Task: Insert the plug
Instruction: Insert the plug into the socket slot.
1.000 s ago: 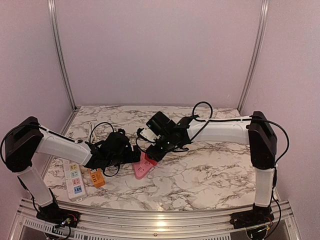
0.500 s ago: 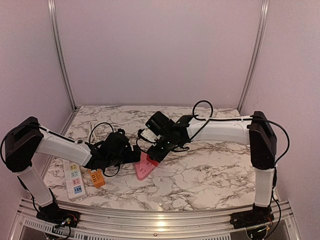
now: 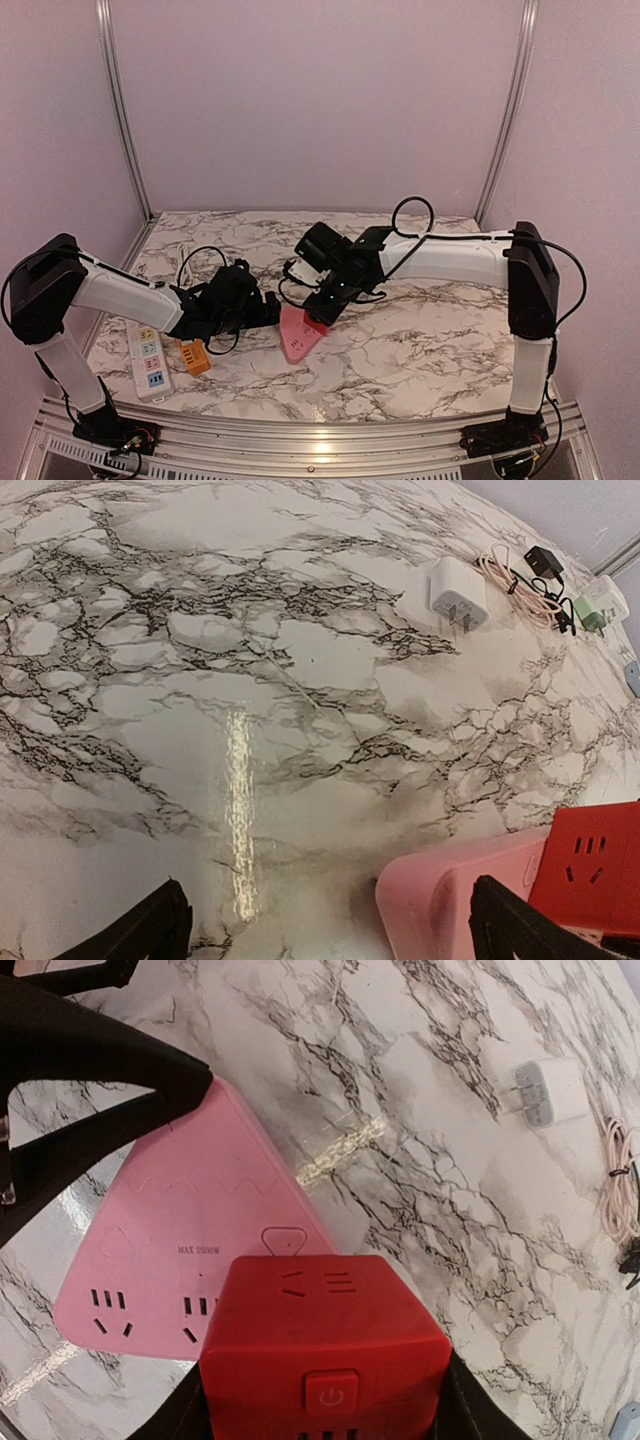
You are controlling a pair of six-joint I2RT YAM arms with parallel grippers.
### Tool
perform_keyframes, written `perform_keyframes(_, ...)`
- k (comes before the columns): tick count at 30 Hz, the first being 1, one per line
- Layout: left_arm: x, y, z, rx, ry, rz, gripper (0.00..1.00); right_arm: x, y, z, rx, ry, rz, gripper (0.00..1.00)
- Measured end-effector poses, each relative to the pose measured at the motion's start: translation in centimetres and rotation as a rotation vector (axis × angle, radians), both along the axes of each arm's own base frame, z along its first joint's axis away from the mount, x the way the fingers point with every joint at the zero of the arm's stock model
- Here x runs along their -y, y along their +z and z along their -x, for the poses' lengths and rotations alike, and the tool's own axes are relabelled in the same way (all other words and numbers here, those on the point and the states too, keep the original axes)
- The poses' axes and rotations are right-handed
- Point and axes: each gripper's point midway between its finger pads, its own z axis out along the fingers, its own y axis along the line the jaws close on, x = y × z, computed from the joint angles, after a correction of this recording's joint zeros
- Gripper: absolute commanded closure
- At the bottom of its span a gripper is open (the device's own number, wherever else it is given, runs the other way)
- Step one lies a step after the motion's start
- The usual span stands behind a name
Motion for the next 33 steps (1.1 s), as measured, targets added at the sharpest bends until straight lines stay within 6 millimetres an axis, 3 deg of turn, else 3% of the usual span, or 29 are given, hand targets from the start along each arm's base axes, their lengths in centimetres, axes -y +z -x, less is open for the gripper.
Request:
perform_keyframes(14,0.0,0.0,0.0,0.0,0.0,0.001,0.01,1.1,0.0,0.3,0.003,-0.01,0.025,0.58)
perform_keyframes(26,0.0,0.1,0.0,0.002,0.0,0.002,0.01,1.6,-0.2,0.5,0.004,-0.026,0.019,0.39)
perform_keyframes(33,0.0,0.1,0.0,0.002,0.0,0.002,0.01,3.2,-1.3,0.9,-0.006,-0.031,0.086,0.31)
